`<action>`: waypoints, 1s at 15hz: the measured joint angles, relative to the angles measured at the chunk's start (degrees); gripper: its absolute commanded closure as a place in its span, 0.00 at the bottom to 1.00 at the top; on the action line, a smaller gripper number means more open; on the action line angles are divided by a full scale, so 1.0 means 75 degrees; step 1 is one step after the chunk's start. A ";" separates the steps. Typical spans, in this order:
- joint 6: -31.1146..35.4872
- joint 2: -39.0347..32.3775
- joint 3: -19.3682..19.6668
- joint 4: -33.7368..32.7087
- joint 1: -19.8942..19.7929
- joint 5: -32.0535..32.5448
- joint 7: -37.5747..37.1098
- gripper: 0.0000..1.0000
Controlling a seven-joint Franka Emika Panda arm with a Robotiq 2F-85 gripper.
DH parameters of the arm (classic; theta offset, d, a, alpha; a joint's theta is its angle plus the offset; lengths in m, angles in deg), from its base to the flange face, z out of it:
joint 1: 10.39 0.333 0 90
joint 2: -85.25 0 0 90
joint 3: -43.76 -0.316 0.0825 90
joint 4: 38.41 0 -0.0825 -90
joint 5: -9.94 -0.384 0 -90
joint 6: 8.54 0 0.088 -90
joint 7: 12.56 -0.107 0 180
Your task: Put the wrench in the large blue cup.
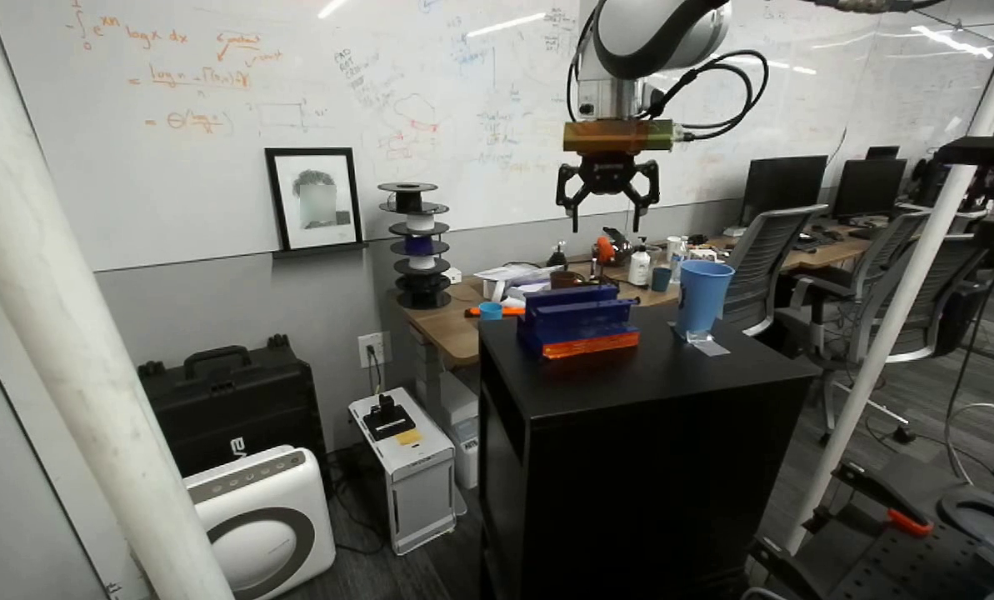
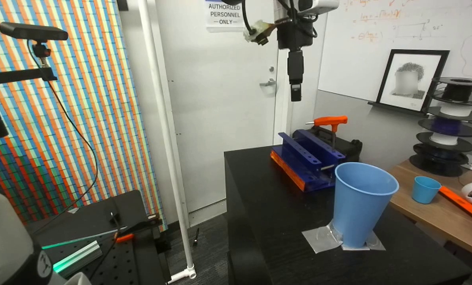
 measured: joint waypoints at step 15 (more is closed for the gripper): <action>0.2634 -0.0564 0.0121 0.0473 -0.0524 0.1873 0.0636 0.00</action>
